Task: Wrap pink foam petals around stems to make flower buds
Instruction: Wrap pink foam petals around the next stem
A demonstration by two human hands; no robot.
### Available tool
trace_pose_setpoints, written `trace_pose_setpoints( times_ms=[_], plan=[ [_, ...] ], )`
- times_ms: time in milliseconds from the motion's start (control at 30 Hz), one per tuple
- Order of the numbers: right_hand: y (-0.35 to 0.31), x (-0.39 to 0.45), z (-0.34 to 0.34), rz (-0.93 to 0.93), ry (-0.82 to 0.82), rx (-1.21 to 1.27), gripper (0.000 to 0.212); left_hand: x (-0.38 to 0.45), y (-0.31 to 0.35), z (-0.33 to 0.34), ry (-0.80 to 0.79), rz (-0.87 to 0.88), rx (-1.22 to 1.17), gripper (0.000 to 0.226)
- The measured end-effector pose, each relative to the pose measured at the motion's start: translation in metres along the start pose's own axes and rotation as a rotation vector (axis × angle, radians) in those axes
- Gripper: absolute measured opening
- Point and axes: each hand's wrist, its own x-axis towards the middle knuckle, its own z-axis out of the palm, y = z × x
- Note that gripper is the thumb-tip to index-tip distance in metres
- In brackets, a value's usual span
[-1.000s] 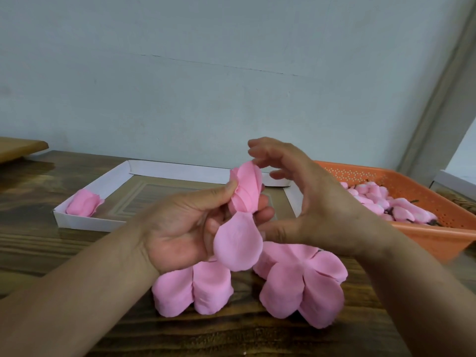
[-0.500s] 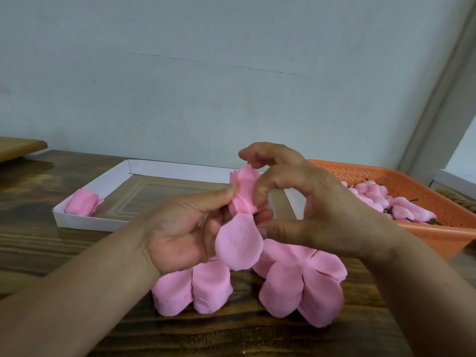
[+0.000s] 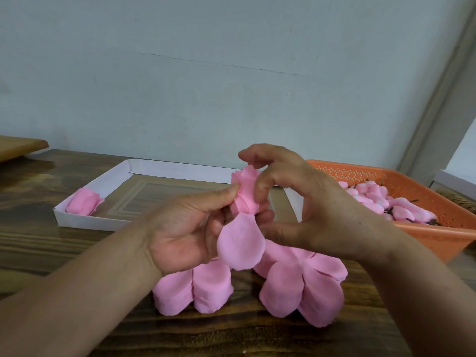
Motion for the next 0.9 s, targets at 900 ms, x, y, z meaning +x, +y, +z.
trace_pose_setpoints(
  times_ms=[900],
  plan=[
    [0.001,0.001,0.001,0.093,0.094,0.379,0.008,-0.005,-0.003,0.017,0.000,0.044,-0.026,0.032]
  ],
)
